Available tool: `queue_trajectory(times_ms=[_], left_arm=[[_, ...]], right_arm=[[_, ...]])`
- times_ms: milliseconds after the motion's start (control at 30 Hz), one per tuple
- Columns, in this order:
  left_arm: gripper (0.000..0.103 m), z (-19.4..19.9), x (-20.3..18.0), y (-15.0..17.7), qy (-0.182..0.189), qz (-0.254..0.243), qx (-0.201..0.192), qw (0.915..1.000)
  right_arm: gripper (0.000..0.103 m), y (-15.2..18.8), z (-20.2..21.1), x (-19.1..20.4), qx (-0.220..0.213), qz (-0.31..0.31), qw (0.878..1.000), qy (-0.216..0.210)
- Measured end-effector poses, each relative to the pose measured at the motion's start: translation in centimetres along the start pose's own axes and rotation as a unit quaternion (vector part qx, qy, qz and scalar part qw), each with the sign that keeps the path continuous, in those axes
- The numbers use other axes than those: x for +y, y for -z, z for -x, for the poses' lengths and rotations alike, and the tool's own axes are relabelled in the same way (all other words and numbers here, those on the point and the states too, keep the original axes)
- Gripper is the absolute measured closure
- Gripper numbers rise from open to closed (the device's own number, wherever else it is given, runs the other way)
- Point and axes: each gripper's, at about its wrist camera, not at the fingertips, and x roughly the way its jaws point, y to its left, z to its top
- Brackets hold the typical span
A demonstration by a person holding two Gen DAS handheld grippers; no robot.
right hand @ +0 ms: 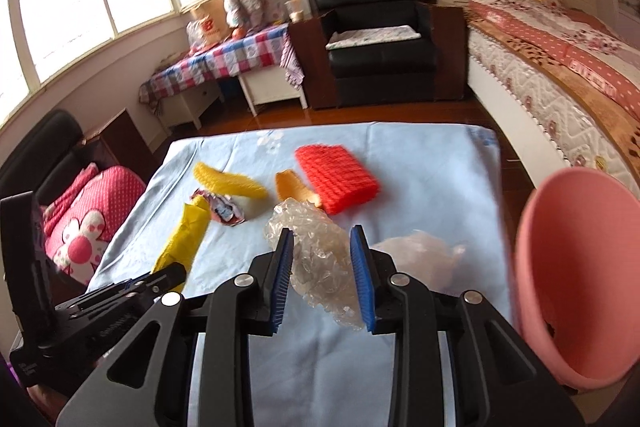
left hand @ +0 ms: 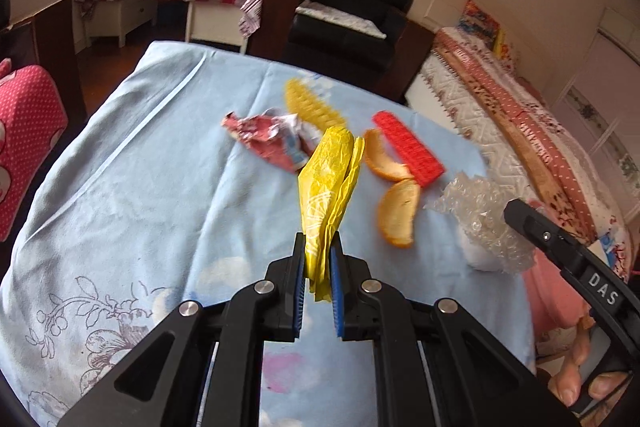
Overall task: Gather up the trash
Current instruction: 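Carry the yellow bag and bubble wrap over the pink basin with both tools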
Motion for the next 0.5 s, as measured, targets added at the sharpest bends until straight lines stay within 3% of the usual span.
queue_trajectory(times_ms=[333,500], left_arm=[[0.093,3.3,-5.2,0.1,0.062,-0.066,-0.033,0.9954],[0.093,4.4,-8.8,0.0,0.089,-0.105,-0.035,0.9899]], right_arm=[[0.073,0.6,5.0,-4.6,-0.050,-0.051,0.997,0.029],[0.073,1.2,7.3,-7.6,-0.070,-0.081,0.992,0.065]])
